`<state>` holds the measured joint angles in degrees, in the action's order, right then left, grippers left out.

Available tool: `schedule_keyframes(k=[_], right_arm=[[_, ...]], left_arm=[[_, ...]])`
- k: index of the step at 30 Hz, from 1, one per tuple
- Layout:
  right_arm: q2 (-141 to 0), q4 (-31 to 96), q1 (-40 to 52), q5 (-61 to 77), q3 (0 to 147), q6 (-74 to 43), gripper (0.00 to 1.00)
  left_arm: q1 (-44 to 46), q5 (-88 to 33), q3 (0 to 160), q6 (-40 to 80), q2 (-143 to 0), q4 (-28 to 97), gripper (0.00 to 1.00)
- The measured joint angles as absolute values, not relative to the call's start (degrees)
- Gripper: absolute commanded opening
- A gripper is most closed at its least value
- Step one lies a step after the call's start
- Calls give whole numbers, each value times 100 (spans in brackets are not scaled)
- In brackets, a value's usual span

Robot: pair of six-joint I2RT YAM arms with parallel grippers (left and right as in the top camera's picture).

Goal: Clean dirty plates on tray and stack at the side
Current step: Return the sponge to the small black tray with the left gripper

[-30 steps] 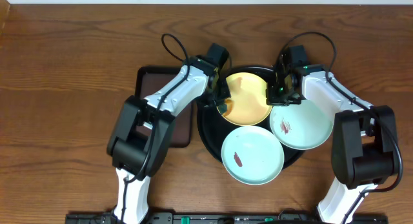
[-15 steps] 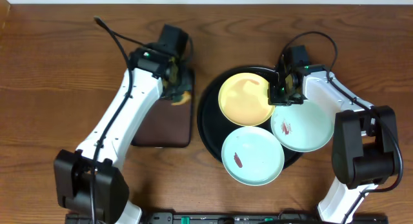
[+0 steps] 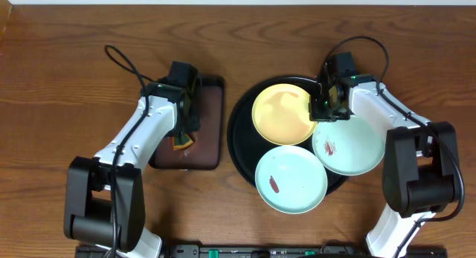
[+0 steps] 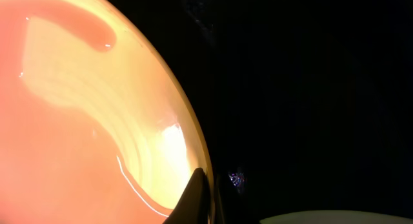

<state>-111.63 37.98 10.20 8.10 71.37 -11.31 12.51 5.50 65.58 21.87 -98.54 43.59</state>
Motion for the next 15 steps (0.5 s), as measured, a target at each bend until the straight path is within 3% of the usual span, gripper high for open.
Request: schedule_keyframes(k=[1, 2, 5, 6, 7, 8, 9, 10, 15], right_arm=[[-11163, 3802, 1020, 797, 7137, -1109, 34], [-11163, 3820, 1020, 760, 7137, -1127, 51], [-11163, 3806, 1020, 696, 7133, -1090, 76], [-11163, 3800, 1020, 698, 7133, -1100, 80], [-11163, 3774, 1020, 703, 7133, -1068, 69], [-11161, 3739, 1020, 707, 7131, -1072, 51], [-11159, 3669, 1020, 692, 7129, -1085, 43], [-11159, 3597, 1020, 672, 7124, -1052, 1], [-11159, 3411, 1004, 786, 7113, -1061, 1]], left_arm=[[1253, 445, 6563, 2088, -9854, 4401, 59], [1258, 333, 6571, 2001, -9845, 4469, 63], [1258, 134, 6622, 1876, -9703, 4703, 69], [1258, 95, 6652, 1848, -9568, 4801, 72], [1258, 54, 6692, 1811, -9413, 4906, 74], [1258, 23, 6729, 1802, -9227, 5002, 78], [1258, 1, 6768, 1802, -8984, 5103, 79], [1258, -14, 6801, 1806, -8718, 5188, 80], [1258, -30, 6893, 1811, -7168, 5680, 80]])
